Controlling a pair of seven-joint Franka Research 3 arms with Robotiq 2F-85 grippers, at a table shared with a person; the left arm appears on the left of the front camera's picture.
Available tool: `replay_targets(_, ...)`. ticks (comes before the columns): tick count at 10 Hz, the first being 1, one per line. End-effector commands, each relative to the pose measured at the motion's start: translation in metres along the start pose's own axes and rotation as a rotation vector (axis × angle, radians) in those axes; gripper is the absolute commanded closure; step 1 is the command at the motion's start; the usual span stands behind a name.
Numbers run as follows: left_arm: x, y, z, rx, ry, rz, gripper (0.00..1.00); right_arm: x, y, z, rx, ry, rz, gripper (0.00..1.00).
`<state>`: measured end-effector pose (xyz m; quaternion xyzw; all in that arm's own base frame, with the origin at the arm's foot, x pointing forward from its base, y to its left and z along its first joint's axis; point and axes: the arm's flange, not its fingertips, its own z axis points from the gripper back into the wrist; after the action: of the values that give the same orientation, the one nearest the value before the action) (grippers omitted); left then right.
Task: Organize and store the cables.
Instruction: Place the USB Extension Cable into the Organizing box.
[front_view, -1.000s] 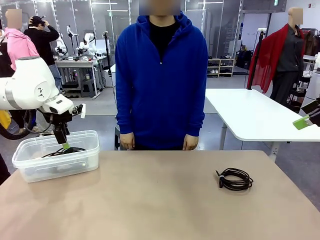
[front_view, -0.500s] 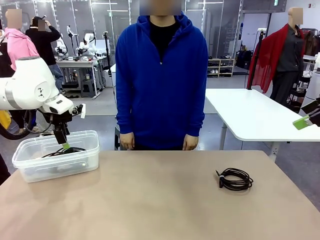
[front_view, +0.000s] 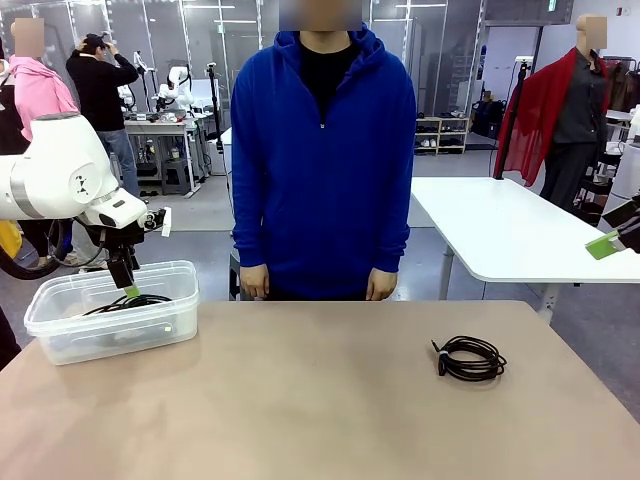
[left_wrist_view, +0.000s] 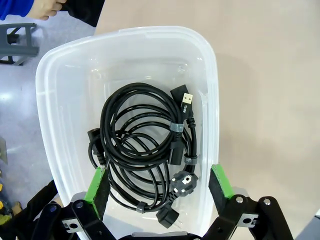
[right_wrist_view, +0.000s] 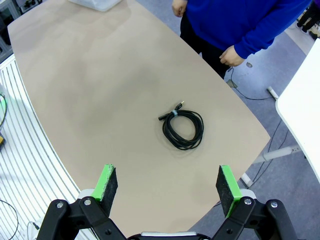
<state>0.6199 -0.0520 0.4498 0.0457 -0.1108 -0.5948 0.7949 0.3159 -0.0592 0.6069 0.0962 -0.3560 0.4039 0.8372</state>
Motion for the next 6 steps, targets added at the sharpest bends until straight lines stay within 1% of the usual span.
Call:
replay_targets(1,0.001,0.002,-0.002,0.019,0.007,0.01,0.0,0.001,0.0,0.001,0.004,0.002,-0.001,0.0)
replay_targets(3,0.001,0.002,-0.002,0.019,0.007,0.01,0.0,0.001,0.0,0.001,0.004,0.002,-0.001,0.0)
replay_targets(4,0.0,0.0,0.0,0.0,0.0,0.0,0.0,0.0,0.0,0.0,0.0,0.0,0.0,0.0)
replay_targets(5,0.0,-0.002,0.01,0.015,-0.046,-0.015,0.0,0.008,0.005,0.02,-0.021,0.001,0.03,0.0)
replay_targets(6,-0.001,-0.007,0.016,0.009,-0.06,-0.025,0.0,0.013,0.007,0.031,-0.062,0.053,-0.004,0.0)
